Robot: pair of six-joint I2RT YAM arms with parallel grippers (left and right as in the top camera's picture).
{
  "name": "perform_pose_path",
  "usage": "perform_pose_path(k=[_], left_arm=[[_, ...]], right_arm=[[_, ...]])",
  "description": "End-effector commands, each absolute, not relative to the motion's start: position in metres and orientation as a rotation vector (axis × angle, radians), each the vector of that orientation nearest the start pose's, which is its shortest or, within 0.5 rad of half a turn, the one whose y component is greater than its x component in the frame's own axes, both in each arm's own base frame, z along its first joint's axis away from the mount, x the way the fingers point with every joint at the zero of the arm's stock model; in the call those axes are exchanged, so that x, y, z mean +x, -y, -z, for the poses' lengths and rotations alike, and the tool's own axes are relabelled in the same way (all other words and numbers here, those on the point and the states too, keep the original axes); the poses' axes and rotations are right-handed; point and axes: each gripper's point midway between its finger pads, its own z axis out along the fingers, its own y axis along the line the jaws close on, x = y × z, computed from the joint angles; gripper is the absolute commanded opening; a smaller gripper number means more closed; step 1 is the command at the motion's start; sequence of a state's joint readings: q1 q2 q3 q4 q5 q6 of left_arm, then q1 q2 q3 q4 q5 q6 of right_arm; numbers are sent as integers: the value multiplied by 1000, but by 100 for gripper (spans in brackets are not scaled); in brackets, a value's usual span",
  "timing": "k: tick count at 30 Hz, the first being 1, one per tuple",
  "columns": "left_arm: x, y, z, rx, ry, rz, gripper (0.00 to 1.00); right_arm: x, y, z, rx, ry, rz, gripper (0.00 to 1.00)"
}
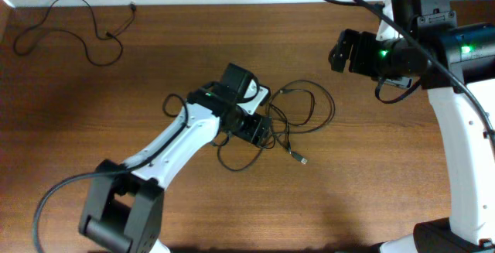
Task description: Untangle cables
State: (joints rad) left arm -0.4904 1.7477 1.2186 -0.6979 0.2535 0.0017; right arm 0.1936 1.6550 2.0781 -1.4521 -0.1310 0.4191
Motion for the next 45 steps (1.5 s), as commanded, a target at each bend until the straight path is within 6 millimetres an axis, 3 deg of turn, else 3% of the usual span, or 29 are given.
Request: perform_pose_path(k=[1, 6, 11, 13, 15, 17, 18, 19, 23, 26, 27, 30, 34, 37, 39, 45], left_arm=[[321, 232, -64, 901, -2679, 438, 76], [327, 238, -54, 966, -2643, 428, 72], [329, 233, -41, 963, -2675, 387, 47], [330, 234, -41, 961, -2667, 384, 41], [331, 234, -42, 961, -2664, 385, 28], [332, 235, -44, 959, -2658, 387, 1], [334, 237, -48, 958, -2651, 396, 0], [334, 240, -57, 960, -2636, 421, 0], [345, 259, -128, 953, -2484, 524, 0], [346, 272, -218, 944, -2262, 616, 0], [344, 273, -238, 943, -2210, 633, 0], [334, 268, -306, 919, -2041, 639, 0], [315, 257, -369, 889, -1867, 634, 0], [300, 248, -406, 865, -1754, 632, 0], [294, 245, -420, 850, -1715, 635, 0], [294, 244, -439, 788, -1666, 673, 0]], right_arm=[[354, -89, -326, 252, -2615, -374, 99], [354, -89, -326, 252, -2617, -374, 99], [351, -88, -324, 254, -2627, -371, 99], [351, -88, -324, 254, -2627, -371, 99], [351, -88, -324, 254, -2628, -370, 99], [351, -88, -324, 254, -2628, -370, 99], [351, -88, -324, 254, -2628, -370, 99], [351, -88, -323, 254, -2630, -369, 99], [352, -88, -319, 258, -2641, -361, 99], [354, -85, -315, 266, -2648, -335, 99], [355, -84, -315, 270, -2649, -324, 99], [358, -84, -310, 273, -2660, -316, 99], [363, -85, -306, 274, -2666, -315, 99], [367, -91, -308, 260, -2651, -360, 99], [367, -100, -311, 239, -2647, -428, 99], [358, -144, -326, -74, -2609, -737, 98]])
